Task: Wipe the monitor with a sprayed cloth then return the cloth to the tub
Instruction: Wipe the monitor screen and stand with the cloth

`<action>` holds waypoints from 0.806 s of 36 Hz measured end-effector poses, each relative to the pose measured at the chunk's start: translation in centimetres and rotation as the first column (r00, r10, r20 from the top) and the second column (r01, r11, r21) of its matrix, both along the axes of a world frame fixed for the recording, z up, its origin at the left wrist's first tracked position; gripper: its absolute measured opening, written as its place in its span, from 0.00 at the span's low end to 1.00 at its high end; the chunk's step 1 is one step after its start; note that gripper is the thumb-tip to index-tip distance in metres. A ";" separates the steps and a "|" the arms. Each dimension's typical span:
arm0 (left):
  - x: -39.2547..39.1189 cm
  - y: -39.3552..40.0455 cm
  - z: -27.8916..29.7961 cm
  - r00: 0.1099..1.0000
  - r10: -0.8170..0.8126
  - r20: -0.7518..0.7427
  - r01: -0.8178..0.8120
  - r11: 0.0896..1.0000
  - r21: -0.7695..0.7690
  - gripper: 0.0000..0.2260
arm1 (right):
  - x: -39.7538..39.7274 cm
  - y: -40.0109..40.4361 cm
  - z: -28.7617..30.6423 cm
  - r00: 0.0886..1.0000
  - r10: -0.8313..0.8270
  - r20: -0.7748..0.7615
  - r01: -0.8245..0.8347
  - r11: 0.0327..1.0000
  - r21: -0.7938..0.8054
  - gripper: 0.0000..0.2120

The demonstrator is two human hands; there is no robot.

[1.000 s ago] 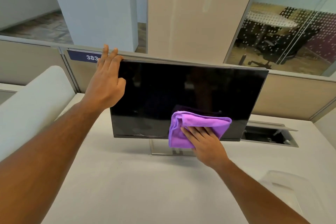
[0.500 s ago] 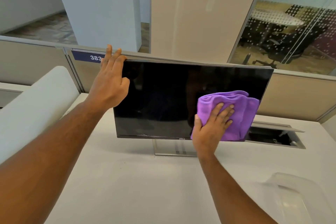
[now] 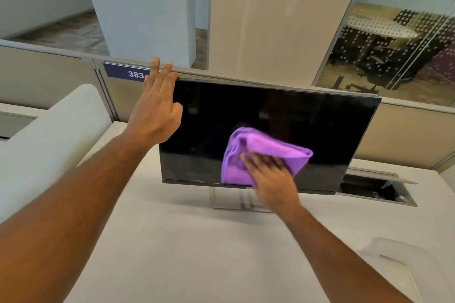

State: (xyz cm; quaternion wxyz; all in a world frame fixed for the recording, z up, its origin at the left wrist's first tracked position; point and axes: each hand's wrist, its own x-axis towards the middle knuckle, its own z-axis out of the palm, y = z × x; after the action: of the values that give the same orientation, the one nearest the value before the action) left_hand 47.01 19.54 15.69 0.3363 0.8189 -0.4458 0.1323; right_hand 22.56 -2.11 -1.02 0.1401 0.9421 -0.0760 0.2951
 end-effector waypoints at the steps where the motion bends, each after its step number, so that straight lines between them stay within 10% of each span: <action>1: 0.0 0.0 0.1 1.000 -0.003 -0.003 0.003 1.000 0.001 0.29 | 0.3 -0.6 1.2 0.995 -0.052 0.080 0.051 0.999 0.017 0.40; 8: -0.1 -0.1 0.2 1.000 -0.003 -0.002 0.003 1.000 0.005 0.29 | 5.2 -1.3 8.2 0.903 -0.218 0.370 0.191 0.975 0.108 0.34; 20: -0.2 0.2 0.2 1.000 -0.016 -0.001 0.016 1.000 -0.003 0.30 | 5.0 5.4 -2.9 0.940 0.150 -0.307 -0.207 0.965 -0.159 0.39; 29: -0.2 0.0 0.2 1.000 -0.014 0.000 0.014 1.000 -0.001 0.31 | 1.7 1.7 -0.9 0.996 0.064 -0.067 -0.067 0.997 -0.035 0.36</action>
State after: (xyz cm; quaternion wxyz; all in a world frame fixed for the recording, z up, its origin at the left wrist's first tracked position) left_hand 46.80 19.56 15.86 0.3377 0.8157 -0.4513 0.1300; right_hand 24.25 -0.37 -1.89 0.1502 0.9505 -0.0350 0.2697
